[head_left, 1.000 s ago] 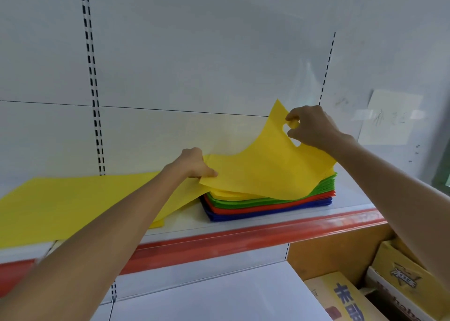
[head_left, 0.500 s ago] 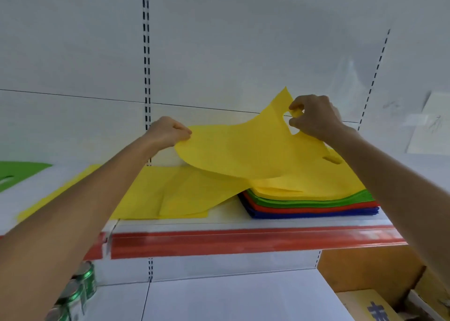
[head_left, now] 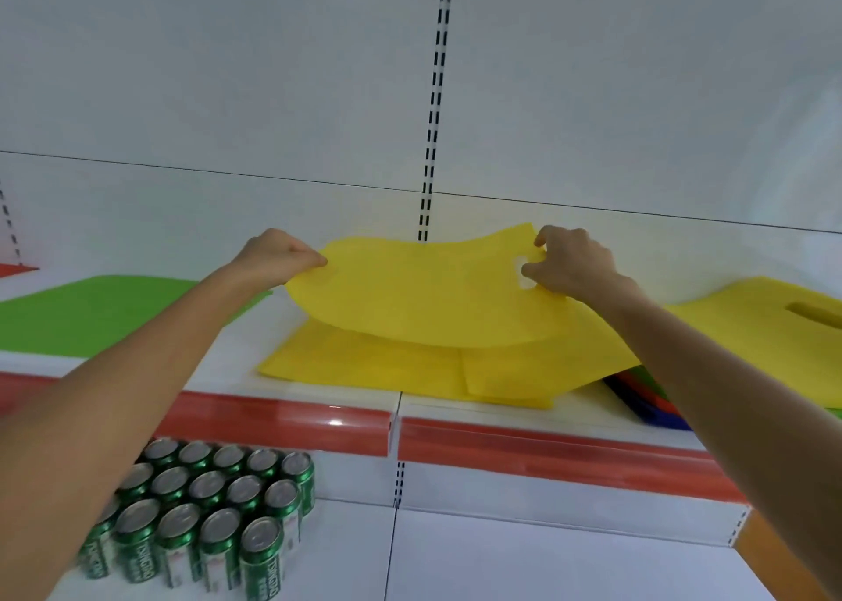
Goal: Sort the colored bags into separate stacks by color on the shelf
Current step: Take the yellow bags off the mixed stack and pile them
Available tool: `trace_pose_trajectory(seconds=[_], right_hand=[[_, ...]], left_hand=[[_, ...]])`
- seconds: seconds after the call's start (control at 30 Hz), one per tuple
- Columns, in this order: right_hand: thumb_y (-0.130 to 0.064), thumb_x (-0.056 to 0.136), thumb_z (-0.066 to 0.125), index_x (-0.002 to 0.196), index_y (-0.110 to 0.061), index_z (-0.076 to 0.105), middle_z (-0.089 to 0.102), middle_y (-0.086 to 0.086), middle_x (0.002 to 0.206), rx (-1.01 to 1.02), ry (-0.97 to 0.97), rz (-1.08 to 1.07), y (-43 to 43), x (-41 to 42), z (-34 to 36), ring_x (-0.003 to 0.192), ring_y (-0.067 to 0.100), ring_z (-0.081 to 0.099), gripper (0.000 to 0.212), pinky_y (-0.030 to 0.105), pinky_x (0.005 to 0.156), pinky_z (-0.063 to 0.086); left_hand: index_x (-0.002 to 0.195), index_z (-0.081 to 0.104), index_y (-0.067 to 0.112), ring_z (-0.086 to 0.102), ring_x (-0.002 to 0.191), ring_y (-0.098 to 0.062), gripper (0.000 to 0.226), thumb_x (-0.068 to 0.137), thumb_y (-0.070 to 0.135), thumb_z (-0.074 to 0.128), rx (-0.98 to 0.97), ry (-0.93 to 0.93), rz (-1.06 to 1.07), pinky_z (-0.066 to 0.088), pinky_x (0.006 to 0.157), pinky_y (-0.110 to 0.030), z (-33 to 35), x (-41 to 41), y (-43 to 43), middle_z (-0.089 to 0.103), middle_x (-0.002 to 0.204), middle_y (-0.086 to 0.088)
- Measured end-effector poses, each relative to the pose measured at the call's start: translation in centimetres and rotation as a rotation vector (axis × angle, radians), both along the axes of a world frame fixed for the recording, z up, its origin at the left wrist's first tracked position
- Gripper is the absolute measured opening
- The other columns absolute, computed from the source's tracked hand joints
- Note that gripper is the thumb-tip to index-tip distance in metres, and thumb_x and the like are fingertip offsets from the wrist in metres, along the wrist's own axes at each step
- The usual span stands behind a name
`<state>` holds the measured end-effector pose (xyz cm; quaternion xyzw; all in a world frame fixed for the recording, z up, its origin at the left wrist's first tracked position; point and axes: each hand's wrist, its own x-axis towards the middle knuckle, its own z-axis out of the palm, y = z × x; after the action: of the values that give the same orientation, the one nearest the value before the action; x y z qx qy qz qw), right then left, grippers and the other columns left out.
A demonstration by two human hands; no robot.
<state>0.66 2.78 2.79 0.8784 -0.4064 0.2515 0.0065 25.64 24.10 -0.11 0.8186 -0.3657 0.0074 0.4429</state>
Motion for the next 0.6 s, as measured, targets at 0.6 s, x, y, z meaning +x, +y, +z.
trace_pose_trajectory(seconds=[0.6], right_hand=[[-0.026, 0.086, 0.056, 0.122, -0.012, 0.053, 0.055, 0.009, 0.121, 0.116, 0.228, -0.064, 0.2, 2.0, -6.1, 0.108, 0.029, 0.055, 0.038, 0.029, 0.073, 0.04]], left_hand=[[0.095, 0.074, 0.016, 0.057, 0.088, -0.011, 0.015, 0.085, 0.013, 0.063, 0.215, -0.113, -0.069, 0.039, 0.075, -0.021, -5.9, 1.4, 0.7, 0.07, 0.101, -0.002]])
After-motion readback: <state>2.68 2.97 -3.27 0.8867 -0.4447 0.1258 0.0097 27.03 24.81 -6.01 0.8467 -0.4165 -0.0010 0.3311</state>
